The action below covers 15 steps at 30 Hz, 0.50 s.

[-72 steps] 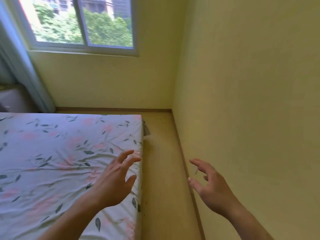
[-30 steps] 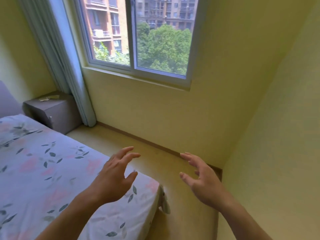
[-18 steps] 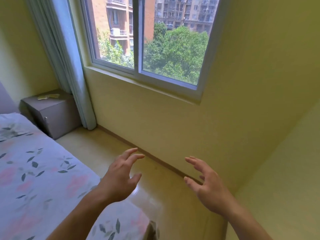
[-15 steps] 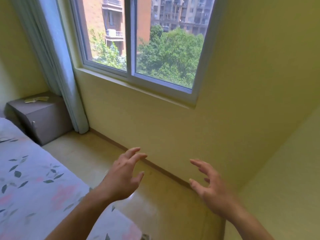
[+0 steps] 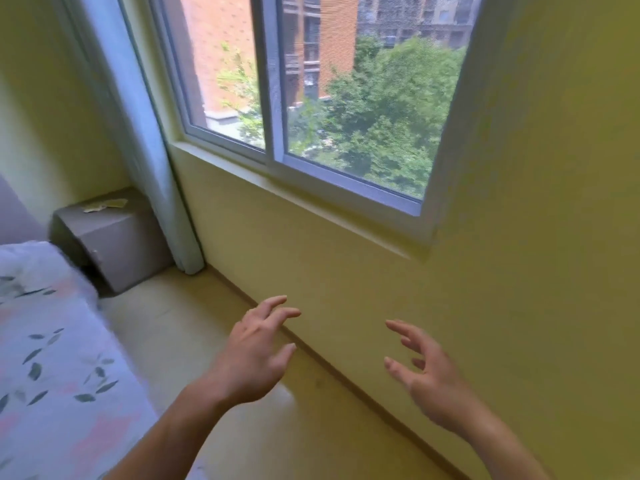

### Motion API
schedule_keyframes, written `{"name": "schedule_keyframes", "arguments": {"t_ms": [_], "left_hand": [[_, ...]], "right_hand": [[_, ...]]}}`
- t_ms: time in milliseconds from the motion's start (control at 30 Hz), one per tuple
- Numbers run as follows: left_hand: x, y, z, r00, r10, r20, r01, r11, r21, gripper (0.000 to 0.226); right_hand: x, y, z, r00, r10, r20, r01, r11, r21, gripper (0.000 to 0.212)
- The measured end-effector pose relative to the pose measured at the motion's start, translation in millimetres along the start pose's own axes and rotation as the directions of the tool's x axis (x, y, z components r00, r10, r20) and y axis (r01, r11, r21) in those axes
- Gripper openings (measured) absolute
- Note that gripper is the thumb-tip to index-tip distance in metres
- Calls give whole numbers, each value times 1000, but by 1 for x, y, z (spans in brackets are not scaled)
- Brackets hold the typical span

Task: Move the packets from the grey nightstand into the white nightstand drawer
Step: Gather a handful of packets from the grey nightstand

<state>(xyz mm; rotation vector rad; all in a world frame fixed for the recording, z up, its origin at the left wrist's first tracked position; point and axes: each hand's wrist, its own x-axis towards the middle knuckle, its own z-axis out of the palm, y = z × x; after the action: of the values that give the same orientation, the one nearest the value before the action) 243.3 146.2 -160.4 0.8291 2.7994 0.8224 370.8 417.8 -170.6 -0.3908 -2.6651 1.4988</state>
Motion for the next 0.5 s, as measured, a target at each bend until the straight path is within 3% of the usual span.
{"name": "schedule_keyframes", "arguments": {"t_ms": [167, 367, 500], "left_hand": [[24, -44, -36, 960, -221, -174, 228, 973, 25, 51], [18, -122, -85, 819, -487, -303, 503, 864, -29, 49], [41, -181, -115, 745, -555, -370, 570, 818, -80, 47]], "right_hand": [[128, -37, 28, 963, -154, 223, 163, 986, -22, 57], [244, -114, 109, 827, -332, 454, 368, 930, 11, 57], [317, -159, 165, 736, -415, 535, 483, 875, 14, 58]]}}
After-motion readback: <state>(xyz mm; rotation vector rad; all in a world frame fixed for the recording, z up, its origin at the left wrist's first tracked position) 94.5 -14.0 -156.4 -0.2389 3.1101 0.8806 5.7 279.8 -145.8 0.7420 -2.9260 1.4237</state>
